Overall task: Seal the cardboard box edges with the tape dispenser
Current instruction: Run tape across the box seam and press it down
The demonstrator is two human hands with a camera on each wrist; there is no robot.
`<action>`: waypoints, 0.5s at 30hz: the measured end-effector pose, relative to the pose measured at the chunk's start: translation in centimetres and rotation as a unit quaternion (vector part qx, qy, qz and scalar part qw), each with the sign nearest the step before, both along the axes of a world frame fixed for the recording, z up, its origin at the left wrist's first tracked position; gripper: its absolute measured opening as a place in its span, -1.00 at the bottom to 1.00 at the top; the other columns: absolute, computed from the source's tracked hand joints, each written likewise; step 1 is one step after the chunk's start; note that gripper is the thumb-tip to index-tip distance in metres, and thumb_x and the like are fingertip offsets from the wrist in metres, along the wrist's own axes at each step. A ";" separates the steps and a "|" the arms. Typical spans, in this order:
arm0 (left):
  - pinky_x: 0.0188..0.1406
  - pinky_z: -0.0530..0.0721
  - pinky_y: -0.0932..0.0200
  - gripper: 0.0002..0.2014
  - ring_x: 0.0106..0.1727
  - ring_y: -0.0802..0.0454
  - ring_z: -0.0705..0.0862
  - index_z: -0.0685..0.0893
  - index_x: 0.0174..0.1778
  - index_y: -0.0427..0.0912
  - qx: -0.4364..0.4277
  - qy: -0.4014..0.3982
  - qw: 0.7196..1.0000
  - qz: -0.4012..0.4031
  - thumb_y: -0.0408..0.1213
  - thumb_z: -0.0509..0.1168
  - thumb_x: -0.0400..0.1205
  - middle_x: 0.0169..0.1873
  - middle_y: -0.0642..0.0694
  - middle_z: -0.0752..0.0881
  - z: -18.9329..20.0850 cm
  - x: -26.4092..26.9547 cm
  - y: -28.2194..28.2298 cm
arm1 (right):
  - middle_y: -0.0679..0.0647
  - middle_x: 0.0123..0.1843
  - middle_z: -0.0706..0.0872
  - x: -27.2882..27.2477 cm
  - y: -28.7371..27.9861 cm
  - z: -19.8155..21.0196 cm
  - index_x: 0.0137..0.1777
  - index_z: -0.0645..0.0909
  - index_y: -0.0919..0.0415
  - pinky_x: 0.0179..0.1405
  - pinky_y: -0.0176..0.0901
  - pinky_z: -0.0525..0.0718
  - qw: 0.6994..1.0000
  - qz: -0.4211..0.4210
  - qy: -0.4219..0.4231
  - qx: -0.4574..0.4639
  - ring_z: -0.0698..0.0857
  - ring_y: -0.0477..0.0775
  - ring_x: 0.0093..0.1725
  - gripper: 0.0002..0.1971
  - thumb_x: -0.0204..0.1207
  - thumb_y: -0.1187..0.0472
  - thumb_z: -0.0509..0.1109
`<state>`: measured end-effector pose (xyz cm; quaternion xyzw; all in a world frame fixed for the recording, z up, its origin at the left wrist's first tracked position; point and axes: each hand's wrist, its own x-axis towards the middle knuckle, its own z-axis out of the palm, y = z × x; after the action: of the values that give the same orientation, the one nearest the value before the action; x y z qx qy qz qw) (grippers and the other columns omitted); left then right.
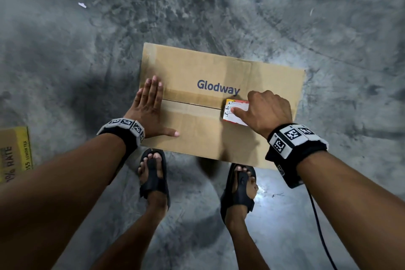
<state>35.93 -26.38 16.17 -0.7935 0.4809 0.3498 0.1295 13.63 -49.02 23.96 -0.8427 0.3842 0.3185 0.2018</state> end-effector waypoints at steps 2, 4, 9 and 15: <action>0.69 -0.32 -0.22 0.58 0.65 -0.21 -0.54 -0.54 0.61 -0.28 0.011 -0.002 1.000 0.024 0.74 0.17 0.08 0.63 -0.26 -0.55 0.4 -0.8 -0.8 | 0.30 0.14 0.74 0.3 0.2 -0.1 0.17 0.64 0.22 -0.15 0.00 0.38 1.000 0.007 0.001 -0.005 0.73 0.36 0.11 -0.51 0.60 -0.24 0.30; 0.70 -0.23 -0.30 0.54 0.67 -0.31 -0.47 -0.43 0.66 -0.29 -0.018 0.000 0.999 0.041 0.73 0.16 0.11 0.66 -0.34 -0.46 0.9 -3.0 -2.1 | 0.30 0.16 0.74 0.3 0.3 0.1 0.18 0.63 0.23 -0.15 0.00 0.38 1.000 0.008 0.004 -0.005 0.73 0.35 0.14 -0.51 0.61 -0.23 0.30; 0.72 -0.17 -0.21 0.39 0.71 -0.21 -0.40 -0.36 0.69 -0.25 -0.082 0.031 0.994 -0.067 0.68 0.09 0.25 0.71 -0.22 -0.38 0.3 -11.3 -6.0 | 0.27 0.19 0.74 0.2 -0.1 0.0 0.22 0.65 0.20 -0.15 -0.02 0.36 1.000 0.003 -0.005 -0.005 0.73 0.33 0.16 -0.49 0.60 -0.24 0.30; 0.72 -0.20 -0.18 0.45 0.73 -0.20 -0.34 -0.26 0.71 -0.31 -0.062 0.000 0.998 -0.027 0.77 -0.05 0.18 0.73 -0.24 -0.29 -0.7 -13.4 -6.7 | 0.25 0.19 0.75 -0.6 -0.4 -0.6 0.24 0.65 0.16 -0.14 -0.02 0.35 1.000 -0.009 -0.024 0.014 0.73 0.33 0.18 -0.52 0.61 -0.24 0.31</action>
<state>22.55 -33.10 15.44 -0.7866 0.5232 0.3153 0.0896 13.03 -49.37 23.37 -0.8439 0.3824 0.3015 0.2252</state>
